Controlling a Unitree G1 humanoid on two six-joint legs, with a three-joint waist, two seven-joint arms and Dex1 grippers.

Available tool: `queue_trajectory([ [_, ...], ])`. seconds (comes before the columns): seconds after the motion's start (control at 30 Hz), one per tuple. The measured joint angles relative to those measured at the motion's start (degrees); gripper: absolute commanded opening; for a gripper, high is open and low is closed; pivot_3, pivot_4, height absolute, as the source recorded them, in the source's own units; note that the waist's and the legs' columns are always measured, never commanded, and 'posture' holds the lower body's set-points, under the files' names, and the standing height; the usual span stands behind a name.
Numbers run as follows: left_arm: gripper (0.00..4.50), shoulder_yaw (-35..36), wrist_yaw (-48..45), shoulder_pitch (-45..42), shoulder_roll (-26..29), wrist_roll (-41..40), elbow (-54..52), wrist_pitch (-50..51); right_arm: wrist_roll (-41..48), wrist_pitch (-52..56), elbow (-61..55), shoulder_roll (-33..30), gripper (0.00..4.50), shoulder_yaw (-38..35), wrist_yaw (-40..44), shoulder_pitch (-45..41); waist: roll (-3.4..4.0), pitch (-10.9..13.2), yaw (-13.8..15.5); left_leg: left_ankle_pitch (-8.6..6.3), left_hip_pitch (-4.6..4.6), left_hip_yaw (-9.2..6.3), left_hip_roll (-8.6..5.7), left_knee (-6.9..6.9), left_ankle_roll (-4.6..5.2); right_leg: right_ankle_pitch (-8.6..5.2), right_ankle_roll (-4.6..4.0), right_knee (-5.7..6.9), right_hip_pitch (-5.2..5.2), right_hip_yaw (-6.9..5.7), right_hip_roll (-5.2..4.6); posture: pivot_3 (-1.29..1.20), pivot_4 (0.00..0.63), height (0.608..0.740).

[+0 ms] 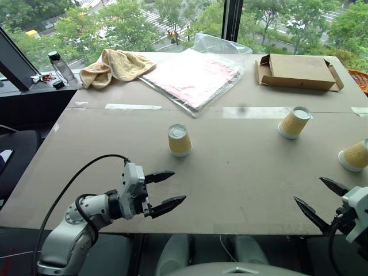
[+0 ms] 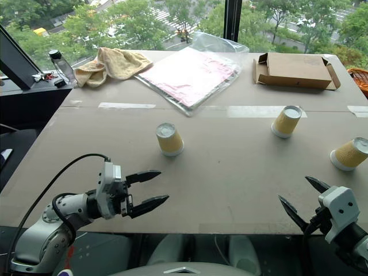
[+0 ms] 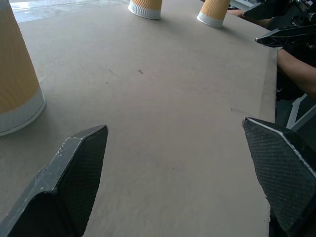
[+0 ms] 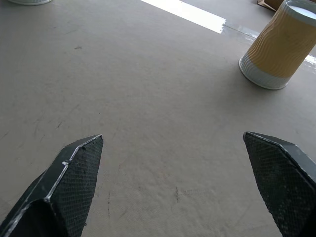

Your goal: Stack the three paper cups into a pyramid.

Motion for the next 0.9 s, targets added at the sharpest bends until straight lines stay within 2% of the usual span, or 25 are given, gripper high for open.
queue_trajectory([
  [0.07, 4.5, 0.0, 0.2, -0.3, -0.3, 0.0, 0.3, 0.0, -0.2, -0.6, 0.1, 0.2, 4.49, 0.1, -0.1, -0.4, 0.0, 0.0, 0.0, 0.0, 0.0, 0.01, 0.0, 0.0, 0.0, 0.0, 0.0, 0.0, 0.0, -0.14, -0.12, 0.0, 0.15, 0.74],
  [0.2, 4.5, 0.0, 5.4, -4.5, -5.3, 1.2, 3.5, -0.4, 0.0, -4.0, -0.1, 2.6, 4.49, 3.9, -0.2, -3.8, 0.04, 0.0, 0.1, 0.0, 0.05, 0.04, -0.03, 0.01, 0.0, 0.01, 0.01, 0.01, 0.0, -0.43, -0.33, 0.0, 0.15, 0.74],
  [0.37, 4.5, 2.0, 11.8, -6.5, -9.3, 1.8, 6.8, -0.8, 3.4, -3.7, -3.6, 1.3, 4.49, 7.9, 1.3, -6.8, 0.03, 0.0, 0.0, -0.02, 0.02, -0.01, -0.08, 0.0, 0.02, 0.13, 0.23, 0.02, -0.03, -0.52, -0.33, 0.0, 0.15, 0.74],
  [0.53, 4.5, 4.6, 15.2, -10.1, -9.2, 2.7, 10.1, -0.8, 9.8, -1.9, -10.6, -3.6, 4.49, 11.4, 4.9, -8.1, 0.02, 0.0, 0.4, -0.02, -0.09, -0.39, -0.21, 0.05, 0.02, 0.13, 0.23, 0.01, 0.01, -0.88, -0.38, 0.0, 0.15, 0.74],
  [0.63, 4.5, 4.1, 15.4, -15.7, -8.0, 5.3, 12.7, -1.3, 12.0, -0.7, -13.4, -6.1, 4.49, 12.1, 6.0, -8.1, 0.0, 0.1, 1.2, -0.02, -0.19, -0.58, -0.31, 0.13, 0.02, 0.13, 0.23, -0.02, 0.01, -1.07, -0.42, 0.0, 0.15, 0.74],
  [0.9, 4.5, -0.6, 13.3, -25.2, -8.6, 9.1, 19.9, -3.5, 10.7, -0.2, -14.1, -6.3, 4.49, 12.5, 4.4, -6.0, 0.0, 0.1, 1.4, -0.01, -0.41, -0.79, -0.4, 0.19, 0.01, 0.14, 0.25, -0.01, -0.04, -1.3, -0.42, 0.0, 0.15, 0.74],
])
